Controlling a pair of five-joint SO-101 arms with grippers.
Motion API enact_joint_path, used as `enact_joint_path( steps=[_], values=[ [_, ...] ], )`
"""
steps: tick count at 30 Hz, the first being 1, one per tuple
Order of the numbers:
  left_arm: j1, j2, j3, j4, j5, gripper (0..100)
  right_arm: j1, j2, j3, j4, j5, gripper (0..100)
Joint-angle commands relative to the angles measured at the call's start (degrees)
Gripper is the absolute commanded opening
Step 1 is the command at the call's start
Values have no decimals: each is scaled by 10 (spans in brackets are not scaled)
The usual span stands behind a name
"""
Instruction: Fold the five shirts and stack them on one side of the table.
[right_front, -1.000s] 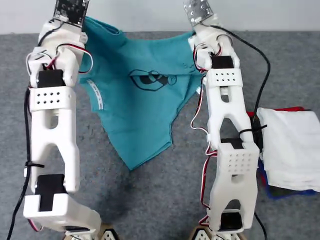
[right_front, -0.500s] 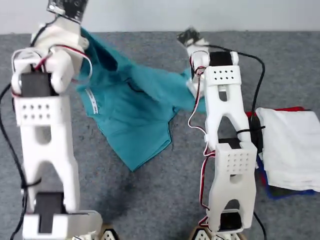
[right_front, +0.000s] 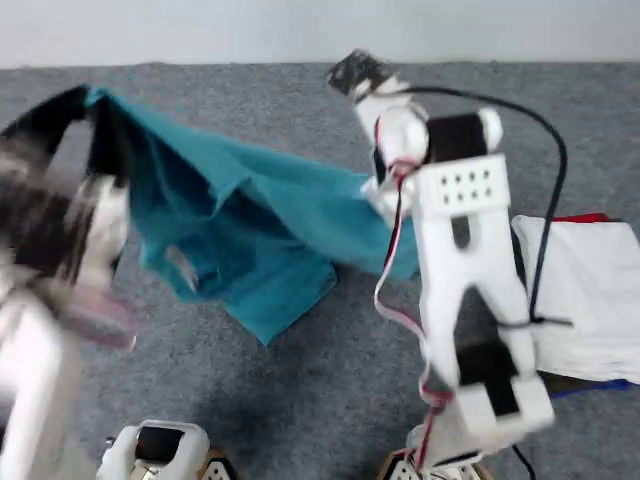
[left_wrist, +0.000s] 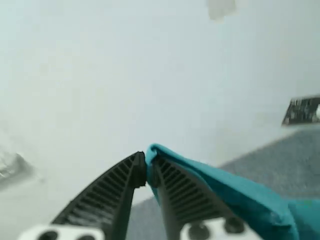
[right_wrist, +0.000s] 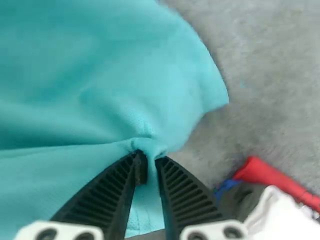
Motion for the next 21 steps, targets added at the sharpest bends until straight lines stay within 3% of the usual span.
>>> enact_joint_path(
  steps=[1,5,9,21],
  values=[
    [0,-41,-33,3,1,14,-30,-132,144,10,3,10],
    [0,-43,-130,19,1,14,-53,-234,260,-34,4,10],
    [-1,-34,-147,40,1,14,-53,-310,331,-81,5,10],
    [5,-19,79,45,1,14,-50,-335,538,-200,33,14]
  ],
)
